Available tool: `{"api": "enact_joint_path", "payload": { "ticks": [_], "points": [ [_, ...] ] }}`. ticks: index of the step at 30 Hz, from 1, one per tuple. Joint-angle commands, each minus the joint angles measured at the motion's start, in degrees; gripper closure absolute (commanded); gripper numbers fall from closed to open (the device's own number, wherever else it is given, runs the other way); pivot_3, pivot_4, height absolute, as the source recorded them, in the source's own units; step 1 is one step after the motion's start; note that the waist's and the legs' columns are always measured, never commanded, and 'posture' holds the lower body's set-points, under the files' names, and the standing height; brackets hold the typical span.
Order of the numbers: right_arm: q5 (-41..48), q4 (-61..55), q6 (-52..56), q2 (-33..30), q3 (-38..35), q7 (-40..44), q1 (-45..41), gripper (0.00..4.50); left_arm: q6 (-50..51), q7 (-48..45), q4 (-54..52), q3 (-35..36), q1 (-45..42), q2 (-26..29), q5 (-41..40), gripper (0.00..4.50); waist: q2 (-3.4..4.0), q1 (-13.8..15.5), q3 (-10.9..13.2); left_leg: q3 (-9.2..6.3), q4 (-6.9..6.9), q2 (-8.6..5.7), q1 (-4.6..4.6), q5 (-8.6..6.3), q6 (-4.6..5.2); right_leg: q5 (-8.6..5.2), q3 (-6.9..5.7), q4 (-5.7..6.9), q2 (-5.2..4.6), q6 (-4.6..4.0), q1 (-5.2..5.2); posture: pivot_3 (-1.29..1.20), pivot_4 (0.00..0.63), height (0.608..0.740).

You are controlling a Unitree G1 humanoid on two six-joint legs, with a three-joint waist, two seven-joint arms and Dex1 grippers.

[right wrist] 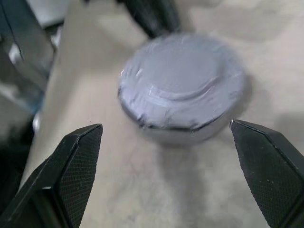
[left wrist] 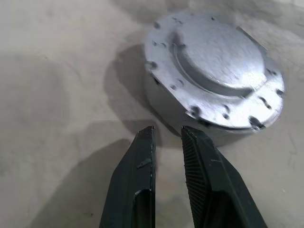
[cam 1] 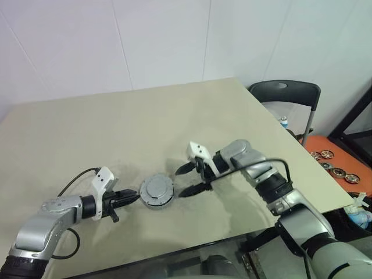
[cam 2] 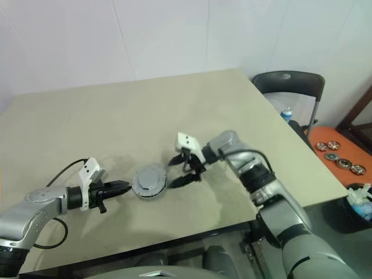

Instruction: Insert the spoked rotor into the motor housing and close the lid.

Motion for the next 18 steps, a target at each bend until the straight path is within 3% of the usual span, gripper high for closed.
{"api": "enact_joint_path", "payload": {
  "ticks": [1,4,18],
  "points": [
    [-1.35,1.94,-5.69,4.86,-1.23,-4.85,-1.74,0.01,-0.46,-0.71,-2.00,2.15,0.64,1.08,-0.72,3.57,-0.01,-0.19,0.00,0.01,0.00,0.01,0.04,0.00,0.00,0.00,0.01,0.05,0.02,0.00,0.00,0.00,0.000,0.740],
    [-4.25,6.27,-12.21,8.15,-0.97,-9.41,-1.77,0.01,-0.33,-0.59,-1.76,2.82,0.82,1.29,-0.63,3.57,-0.01,0.04,0.00,-0.01,-0.02,0.06,0.21,-0.03,0.05,0.00,0.00,0.19,0.08,-0.01,0.07,0.00,0.000,0.740],
    [-5.13,8.13,-12.25,11.17,-1.75,-11.17,-1.16,0.01,-0.28,0.37,-1.76,3.25,1.75,0.69,-0.44,3.57,-0.07,0.04,-0.03,-0.02,0.00,0.04,0.20,0.04,-0.06,0.04,-0.02,0.16,0.08,-0.04,0.08,0.00,0.000,0.740]
  ]
}}
